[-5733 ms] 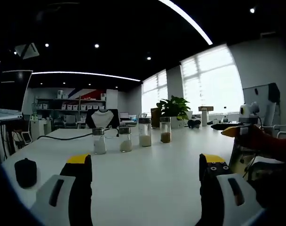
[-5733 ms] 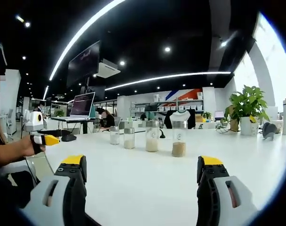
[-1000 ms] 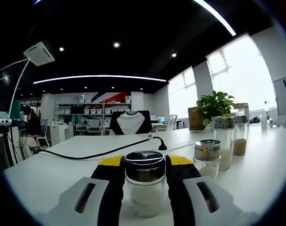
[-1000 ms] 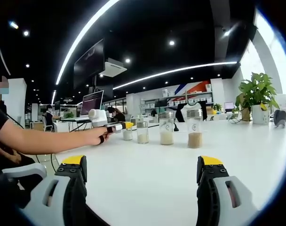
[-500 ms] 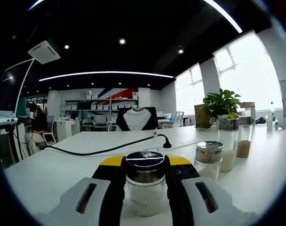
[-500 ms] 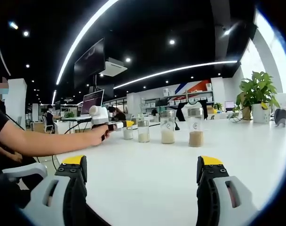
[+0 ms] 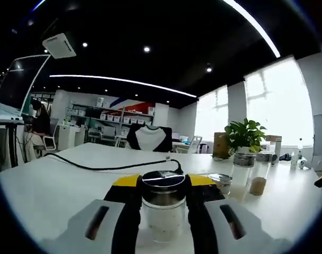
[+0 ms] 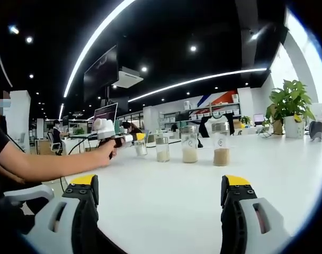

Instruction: Rotate the seasoning bottle until the label or dispensing opening points toward the visible target arrow and the bottle remains upright within the marked orientation range

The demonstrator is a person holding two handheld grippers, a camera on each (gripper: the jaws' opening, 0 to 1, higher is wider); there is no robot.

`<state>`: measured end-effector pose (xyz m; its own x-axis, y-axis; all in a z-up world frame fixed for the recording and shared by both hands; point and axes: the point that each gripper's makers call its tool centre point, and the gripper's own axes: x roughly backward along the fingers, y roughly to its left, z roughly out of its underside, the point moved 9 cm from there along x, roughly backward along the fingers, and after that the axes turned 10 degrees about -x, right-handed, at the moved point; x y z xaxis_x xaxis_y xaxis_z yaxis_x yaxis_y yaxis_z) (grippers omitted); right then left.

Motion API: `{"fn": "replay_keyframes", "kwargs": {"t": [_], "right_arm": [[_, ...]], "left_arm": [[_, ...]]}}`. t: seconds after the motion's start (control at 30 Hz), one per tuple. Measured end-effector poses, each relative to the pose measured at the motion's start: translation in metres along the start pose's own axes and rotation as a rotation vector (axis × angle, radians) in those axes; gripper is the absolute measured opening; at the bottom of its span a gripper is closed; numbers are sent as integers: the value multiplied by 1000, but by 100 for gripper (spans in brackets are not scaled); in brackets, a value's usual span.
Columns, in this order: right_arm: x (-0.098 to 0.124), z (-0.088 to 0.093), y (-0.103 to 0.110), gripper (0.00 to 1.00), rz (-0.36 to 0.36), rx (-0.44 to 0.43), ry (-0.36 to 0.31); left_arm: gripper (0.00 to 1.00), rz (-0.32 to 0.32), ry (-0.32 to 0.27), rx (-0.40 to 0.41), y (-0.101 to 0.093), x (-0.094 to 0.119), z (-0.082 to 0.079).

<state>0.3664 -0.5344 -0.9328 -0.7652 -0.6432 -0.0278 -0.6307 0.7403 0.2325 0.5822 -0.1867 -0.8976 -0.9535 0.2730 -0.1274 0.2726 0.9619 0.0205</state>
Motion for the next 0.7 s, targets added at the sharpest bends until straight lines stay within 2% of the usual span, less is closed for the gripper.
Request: {"fn": "replay_keyframes", "kwargs": {"t": [0.07,0.1,0.37,0.5,0.7], "right_arm": [[0,0,1,98,-1,1,-2],[0,0,1,98,-2,2,-1],[-2,0,2,98,-5,1,3],[-2,1,1,97,-2,0,7],[-1,-1,2,97,10,38,10]], "left_arm": [[33,23,-23,52,-3,4,-4],[33,30,-25,53,-4,5,-6],[33,129,-28,-26,-29,8,-14],[33,178,-26,-2,-37,13,-17],[33,200,-40,2,-46,22,-18]]}}
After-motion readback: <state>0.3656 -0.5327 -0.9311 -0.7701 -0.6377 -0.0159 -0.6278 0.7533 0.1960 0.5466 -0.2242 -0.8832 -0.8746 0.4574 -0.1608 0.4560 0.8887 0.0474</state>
